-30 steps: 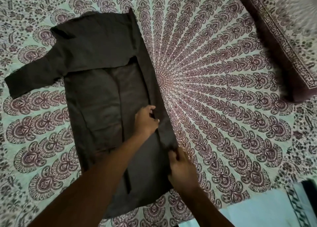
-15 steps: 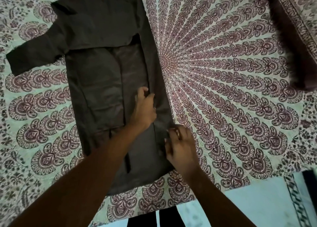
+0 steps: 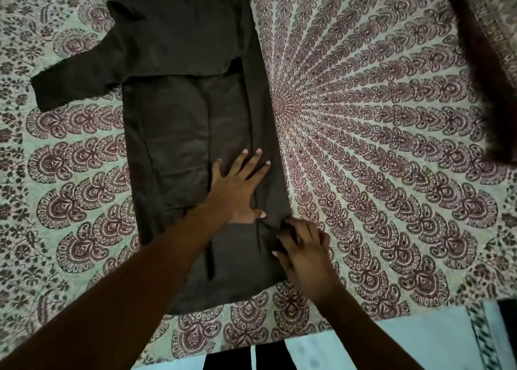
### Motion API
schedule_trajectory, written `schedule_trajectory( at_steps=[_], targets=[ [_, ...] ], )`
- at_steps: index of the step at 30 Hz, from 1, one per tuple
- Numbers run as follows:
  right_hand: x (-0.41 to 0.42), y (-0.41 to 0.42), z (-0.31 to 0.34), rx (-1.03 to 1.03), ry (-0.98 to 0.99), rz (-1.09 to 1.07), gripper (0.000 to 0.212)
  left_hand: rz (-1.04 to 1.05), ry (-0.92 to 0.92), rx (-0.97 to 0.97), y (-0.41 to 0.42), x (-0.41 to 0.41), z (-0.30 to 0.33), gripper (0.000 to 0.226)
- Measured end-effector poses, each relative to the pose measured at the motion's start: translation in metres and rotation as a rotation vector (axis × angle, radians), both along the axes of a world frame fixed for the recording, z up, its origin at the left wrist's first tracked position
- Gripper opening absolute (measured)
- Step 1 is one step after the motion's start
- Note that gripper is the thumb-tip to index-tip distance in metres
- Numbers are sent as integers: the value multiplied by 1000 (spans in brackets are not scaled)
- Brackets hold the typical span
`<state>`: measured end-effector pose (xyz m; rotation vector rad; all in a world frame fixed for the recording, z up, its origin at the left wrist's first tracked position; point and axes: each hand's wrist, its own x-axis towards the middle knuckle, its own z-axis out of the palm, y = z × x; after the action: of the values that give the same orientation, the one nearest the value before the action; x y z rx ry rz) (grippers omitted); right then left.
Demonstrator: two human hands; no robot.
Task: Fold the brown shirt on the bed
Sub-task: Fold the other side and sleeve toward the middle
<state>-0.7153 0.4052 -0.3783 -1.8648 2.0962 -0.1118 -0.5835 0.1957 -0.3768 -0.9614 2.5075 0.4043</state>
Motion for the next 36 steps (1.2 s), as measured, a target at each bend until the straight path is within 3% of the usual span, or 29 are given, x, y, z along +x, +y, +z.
schedule_trajectory(
  at_steps=[3,6,10,12,14,19,22,25,28,32,36],
  targets=[
    [3,-11,-5,-7,0,84,37,-9,-9,25,3,1,0,128],
    [11,-11,-8,-21,-72,223,26,-28,2,-33,0,4,0,127],
    [8,-38,-7,-143,-129,53,18,29,146,-69,-6,7,-7,90],
    [3,-62,-11,-156,-173,-25,31,74,242,-125,-14,3,-12,71],
    [-4,-82,-16,-134,-215,-54,45,78,236,-172,-26,-4,-13,69],
    [-12,-84,-20,-67,-59,234,48,117,114,-196,-48,-10,-11,82],
    [-14,-68,-16,-68,-108,339,38,114,143,-222,-54,-12,-7,75],
    [-20,-82,-14,-198,-146,242,27,85,255,-324,-75,-19,-7,58],
    [-28,-129,-19,-327,-92,51,33,20,311,-324,-109,-32,-9,55],
    [-32,-193,-29,-219,14,-122,56,-47,132,-202,-153,-49,-8,56],
    [-16,-212,-38,-51,92,-66,73,-15,39,-221,-172,-43,-12,62]
  ],
)
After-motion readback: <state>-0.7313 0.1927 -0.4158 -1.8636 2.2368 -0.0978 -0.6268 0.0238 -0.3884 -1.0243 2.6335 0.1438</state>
